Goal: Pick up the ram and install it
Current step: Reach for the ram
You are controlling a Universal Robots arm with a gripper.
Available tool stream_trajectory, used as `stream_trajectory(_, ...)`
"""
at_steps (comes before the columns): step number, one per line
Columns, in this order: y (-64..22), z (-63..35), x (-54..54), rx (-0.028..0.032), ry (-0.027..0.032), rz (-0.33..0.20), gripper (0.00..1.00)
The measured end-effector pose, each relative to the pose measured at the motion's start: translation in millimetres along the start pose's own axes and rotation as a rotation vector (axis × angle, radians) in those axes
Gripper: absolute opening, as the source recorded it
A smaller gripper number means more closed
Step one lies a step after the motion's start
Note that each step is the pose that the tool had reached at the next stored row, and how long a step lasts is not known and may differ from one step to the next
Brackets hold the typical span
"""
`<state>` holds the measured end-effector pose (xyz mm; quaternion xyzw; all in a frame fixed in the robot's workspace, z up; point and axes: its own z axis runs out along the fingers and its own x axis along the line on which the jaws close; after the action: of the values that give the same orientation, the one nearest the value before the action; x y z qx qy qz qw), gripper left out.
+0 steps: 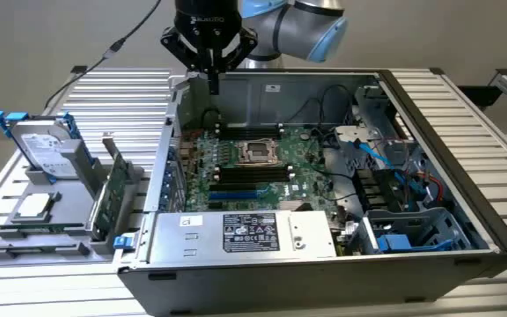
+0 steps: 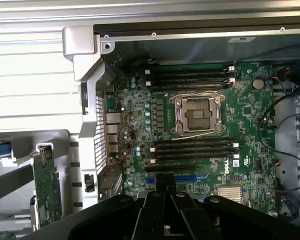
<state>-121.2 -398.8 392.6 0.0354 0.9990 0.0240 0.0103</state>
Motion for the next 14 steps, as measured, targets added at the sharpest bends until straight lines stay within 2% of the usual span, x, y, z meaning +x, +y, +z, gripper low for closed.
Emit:
stream_trajectory(7, 0.0, -0.1, 0.6, 0.0001, 0.0007, 0.000, 0.11)
stream_trajectory(14, -2.6, -0.3, 30.0, 0.0001, 0.0015, 0.000, 0.11)
